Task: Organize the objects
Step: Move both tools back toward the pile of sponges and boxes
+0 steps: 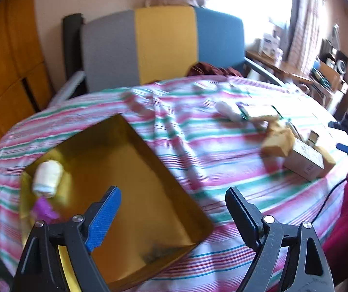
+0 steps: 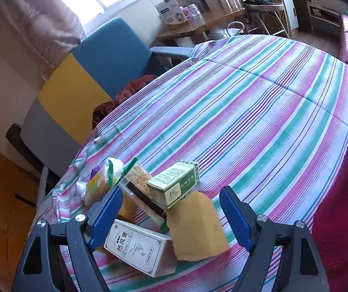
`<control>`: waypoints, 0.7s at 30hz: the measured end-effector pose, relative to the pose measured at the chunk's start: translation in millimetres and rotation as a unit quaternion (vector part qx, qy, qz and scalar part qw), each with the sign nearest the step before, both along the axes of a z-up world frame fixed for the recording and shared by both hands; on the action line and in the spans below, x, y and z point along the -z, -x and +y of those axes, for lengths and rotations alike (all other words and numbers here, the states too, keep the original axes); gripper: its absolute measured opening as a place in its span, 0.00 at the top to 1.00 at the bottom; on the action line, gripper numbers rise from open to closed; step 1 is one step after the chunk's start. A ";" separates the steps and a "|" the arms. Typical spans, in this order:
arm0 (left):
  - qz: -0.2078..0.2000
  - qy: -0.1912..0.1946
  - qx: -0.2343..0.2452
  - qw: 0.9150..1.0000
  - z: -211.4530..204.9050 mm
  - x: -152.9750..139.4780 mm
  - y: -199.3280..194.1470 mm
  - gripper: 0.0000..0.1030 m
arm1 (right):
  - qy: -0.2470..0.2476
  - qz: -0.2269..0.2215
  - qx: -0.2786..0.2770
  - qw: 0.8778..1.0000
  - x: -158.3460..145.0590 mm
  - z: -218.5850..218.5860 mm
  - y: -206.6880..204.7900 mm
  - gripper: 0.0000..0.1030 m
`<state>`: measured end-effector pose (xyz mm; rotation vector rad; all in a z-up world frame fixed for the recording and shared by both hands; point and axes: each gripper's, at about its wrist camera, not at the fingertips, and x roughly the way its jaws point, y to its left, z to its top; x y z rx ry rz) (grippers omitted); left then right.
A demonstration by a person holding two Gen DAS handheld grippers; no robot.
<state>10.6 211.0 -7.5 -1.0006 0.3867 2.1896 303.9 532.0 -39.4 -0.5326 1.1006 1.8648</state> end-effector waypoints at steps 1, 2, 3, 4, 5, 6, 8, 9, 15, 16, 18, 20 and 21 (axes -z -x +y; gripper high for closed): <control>-0.016 -0.002 0.010 1.000 11.5 3.1 -0.4 0.16 | 0.006 0.007 -0.004 1.000 0.9 0.6 0.2 0.19; -0.024 -0.002 0.015 1.000 18.7 5.0 -1.0 0.16 | 0.010 0.012 -0.010 1.000 1.5 1.3 2.4 0.19; -0.039 -0.004 0.023 0.999 27.7 7.5 -2.1 0.17 | 0.009 0.011 -0.015 1.000 1.2 1.3 4.3 0.19; -0.066 -0.009 0.034 0.997 39.5 10.8 -1.4 0.19 | 0.007 0.010 -0.018 1.000 0.9 1.2 6.3 0.19; -0.083 -0.013 0.039 0.996 46.0 13.1 -1.7 0.20 | 0.007 0.012 -0.022 1.000 0.7 0.8 6.9 0.19; -0.106 -0.017 0.045 0.993 55.3 16.6 -0.6 0.22 | 0.007 0.016 -0.024 1.000 0.2 0.8 6.9 0.19; -0.144 -0.023 0.053 0.988 75.0 23.0 2.0 0.23 | 0.007 0.020 -0.025 0.999 0.3 0.2 7.1 0.19; -0.150 -0.022 0.055 0.987 82.3 24.6 0.9 0.23 | 0.007 0.022 -0.025 0.999 0.7 1.1 7.6 0.19; -0.209 -0.037 0.078 0.974 136.6 28.6 4.5 0.22 | 0.010 0.026 -0.039 0.999 2.0 0.9 10.2 0.19; -0.234 -0.043 0.078 0.968 146.8 30.6 6.9 0.21 | 0.010 0.025 -0.043 0.999 2.1 0.5 11.3 0.19; -0.280 -0.052 0.077 0.955 164.0 36.3 11.9 0.19 | 0.010 0.026 -0.049 0.998 1.9 -0.2 13.1 0.19; -0.319 -0.059 0.062 0.944 180.4 43.5 18.5 0.18 | 0.011 0.028 -0.054 0.998 1.9 -1.0 14.1 0.19; -0.336 -0.061 0.051 0.938 187.9 47.7 22.3 0.16 | 0.012 0.030 -0.056 0.998 2.1 -0.8 14.2 0.19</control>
